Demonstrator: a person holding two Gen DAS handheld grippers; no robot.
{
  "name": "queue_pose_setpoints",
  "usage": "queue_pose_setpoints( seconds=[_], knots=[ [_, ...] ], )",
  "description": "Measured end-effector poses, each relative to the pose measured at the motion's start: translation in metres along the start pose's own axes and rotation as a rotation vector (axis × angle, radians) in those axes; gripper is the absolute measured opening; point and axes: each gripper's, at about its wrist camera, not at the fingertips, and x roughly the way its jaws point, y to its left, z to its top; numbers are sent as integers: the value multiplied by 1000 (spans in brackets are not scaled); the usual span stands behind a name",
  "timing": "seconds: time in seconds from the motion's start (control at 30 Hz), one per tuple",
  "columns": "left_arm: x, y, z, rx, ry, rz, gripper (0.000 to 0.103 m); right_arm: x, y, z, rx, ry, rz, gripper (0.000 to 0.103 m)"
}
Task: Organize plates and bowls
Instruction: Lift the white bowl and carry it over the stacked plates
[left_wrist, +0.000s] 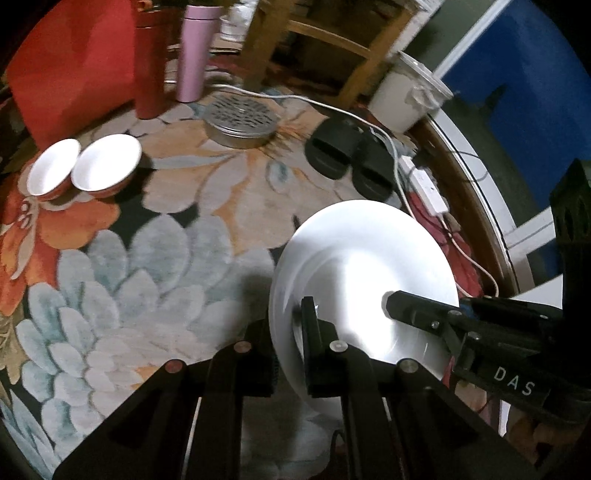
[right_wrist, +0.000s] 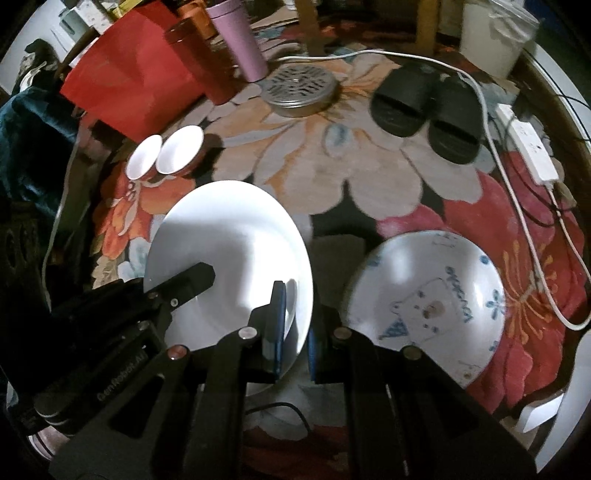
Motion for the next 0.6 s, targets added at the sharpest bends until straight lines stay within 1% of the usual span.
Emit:
queue_pose_setpoints(
  seconds=[0.23, 0.33, 0.6],
  knots=[
    [23, -35, -6, 46, 37, -30, 8, -3, -34, -14, 46, 13, -35, 11],
    [38, -51, -9, 72, 59, -43, 8, -3, -55, -22, 82, 23, -48, 11],
    [88, -88, -20, 141, 151, -75, 8, 11, -102, -42, 187, 68, -83, 11]
  ],
)
